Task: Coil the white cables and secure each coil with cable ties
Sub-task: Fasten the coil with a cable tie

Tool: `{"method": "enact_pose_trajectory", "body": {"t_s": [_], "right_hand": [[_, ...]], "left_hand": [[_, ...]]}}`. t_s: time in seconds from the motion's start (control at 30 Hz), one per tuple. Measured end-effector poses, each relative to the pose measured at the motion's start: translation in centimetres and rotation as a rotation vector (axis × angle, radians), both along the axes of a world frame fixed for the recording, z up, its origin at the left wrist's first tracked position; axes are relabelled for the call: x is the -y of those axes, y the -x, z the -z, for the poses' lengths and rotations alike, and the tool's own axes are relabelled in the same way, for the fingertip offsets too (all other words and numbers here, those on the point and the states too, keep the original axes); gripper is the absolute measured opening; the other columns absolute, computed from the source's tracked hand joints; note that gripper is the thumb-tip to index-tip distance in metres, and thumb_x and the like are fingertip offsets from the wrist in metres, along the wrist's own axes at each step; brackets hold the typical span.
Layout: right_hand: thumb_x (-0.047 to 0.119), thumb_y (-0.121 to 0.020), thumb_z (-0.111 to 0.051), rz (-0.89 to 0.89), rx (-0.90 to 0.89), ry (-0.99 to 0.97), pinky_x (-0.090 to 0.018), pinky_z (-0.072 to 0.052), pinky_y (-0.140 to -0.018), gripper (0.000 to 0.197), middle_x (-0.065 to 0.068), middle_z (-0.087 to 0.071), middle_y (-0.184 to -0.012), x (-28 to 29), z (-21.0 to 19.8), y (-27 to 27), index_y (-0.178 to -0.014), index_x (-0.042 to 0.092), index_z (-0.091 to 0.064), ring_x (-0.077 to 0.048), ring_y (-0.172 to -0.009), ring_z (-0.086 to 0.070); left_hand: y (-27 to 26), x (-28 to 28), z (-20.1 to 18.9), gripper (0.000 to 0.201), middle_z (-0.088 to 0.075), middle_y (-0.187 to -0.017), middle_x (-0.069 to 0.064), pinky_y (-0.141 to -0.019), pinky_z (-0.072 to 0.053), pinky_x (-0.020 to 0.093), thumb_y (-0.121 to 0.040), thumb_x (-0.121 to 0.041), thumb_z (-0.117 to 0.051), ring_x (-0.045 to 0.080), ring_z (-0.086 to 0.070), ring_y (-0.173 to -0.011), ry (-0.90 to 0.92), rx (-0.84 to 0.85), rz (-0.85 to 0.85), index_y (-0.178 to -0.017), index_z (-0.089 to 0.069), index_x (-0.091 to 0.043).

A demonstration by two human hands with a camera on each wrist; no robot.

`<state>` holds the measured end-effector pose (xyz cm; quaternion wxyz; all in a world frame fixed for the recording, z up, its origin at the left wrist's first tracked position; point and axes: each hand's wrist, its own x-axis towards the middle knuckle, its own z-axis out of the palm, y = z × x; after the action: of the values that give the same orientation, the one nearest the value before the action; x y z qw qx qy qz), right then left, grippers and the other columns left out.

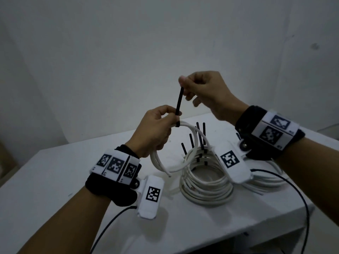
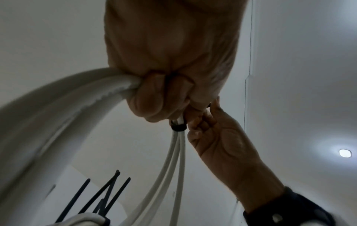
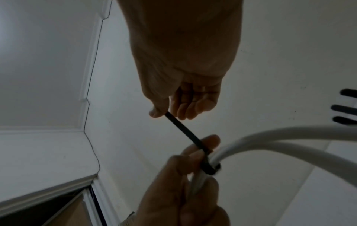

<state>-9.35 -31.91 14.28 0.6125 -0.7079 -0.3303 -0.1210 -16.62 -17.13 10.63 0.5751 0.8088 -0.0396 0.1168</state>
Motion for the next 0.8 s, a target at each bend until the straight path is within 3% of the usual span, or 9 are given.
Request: {"method": "enact_pose_trajectory", "body": {"t_s": [0.17, 0.27, 0.4, 0.5, 0.57, 0.8], "right_hand": [[0.019, -0.09, -0.062, -0.082, 0.058, 0.104, -0.022, -0.052, -0.056, 0.023, -0.017, -0.068, -0.08, -0.5, 1.8, 0.9, -0.088, -0.004, -0.066, -0.015, -0.065, -0.063], [0.013, -0.088, -0.065, 0.002, 0.1, 0.11, -0.03, -0.057, -0.063, 0.015, -0.012, -0.071, -0.079, -1.0, 2.8, 0.7, -0.085, -0.002, -0.067, -0.023, -0.068, -0.068], [0.011, -0.087, -0.065, 0.087, 0.045, 0.083, -0.028, -0.052, -0.055, 0.022, -0.003, -0.064, -0.06, -1.6, 2.8, 0.5, -0.068, 0.003, -0.058, -0.013, -0.051, -0.06], [0.004, -0.088, -0.062, 0.016, -0.065, -0.002, -0.023, -0.046, -0.048, 0.02, -0.006, -0.058, -0.058, -1.9, 2.1, 0.3, -0.07, -0.001, -0.056, -0.011, -0.044, -0.053], [0.001, -0.089, -0.06, -0.045, -0.135, -0.034, -0.023, -0.045, -0.046, 0.016, -0.01, -0.055, -0.059, -2.0, 1.8, 0.2, -0.074, -0.003, -0.056, -0.011, -0.042, -0.05], [-0.001, -0.088, -0.058, -0.101, -0.237, -0.044, -0.025, -0.039, -0.048, 0.029, -0.011, -0.053, -0.059, -2.0, 1.6, 0.0, -0.06, 0.003, -0.051, -0.02, -0.049, -0.045]], "left_hand": [[-0.2, -0.1, -0.5, 0.016, -0.029, -0.046, -0.004, -0.038, -0.018, 0.015, -0.098, -0.021, -0.049, 0.011, -0.019, -0.036, 0.076, -0.028, 0.025, -0.092, -0.059, -0.01], [-0.1, -0.4, -0.4, 0.016, -0.028, -0.047, -0.002, -0.039, -0.016, 0.017, -0.094, -0.023, -0.057, 0.012, -0.018, -0.037, 0.063, -0.031, 0.01, -0.086, -0.059, -0.01], [0.3, 0.1, 0.2, 0.014, -0.026, -0.045, -0.002, -0.042, -0.015, 0.016, -0.092, -0.017, -0.06, 0.011, -0.016, -0.036, 0.094, -0.024, -0.001, -0.081, -0.056, -0.009], [0.7, 0.7, 0.2, 0.013, -0.026, -0.045, -0.002, -0.041, -0.016, 0.015, -0.093, -0.015, -0.055, 0.012, -0.017, -0.036, 0.124, -0.027, -0.019, -0.081, -0.052, -0.011], [0.9, 0.8, 0.1, 0.013, -0.027, -0.045, -0.002, -0.041, -0.016, 0.015, -0.094, -0.016, -0.054, 0.012, -0.017, -0.036, 0.138, -0.043, -0.015, -0.082, -0.05, -0.012], [1.2, 1.2, -0.2, 0.017, -0.027, -0.048, -0.001, -0.039, -0.017, 0.016, -0.096, -0.016, -0.05, 0.012, -0.017, -0.036, 0.146, -0.081, -0.025, -0.079, -0.046, -0.014]]}}
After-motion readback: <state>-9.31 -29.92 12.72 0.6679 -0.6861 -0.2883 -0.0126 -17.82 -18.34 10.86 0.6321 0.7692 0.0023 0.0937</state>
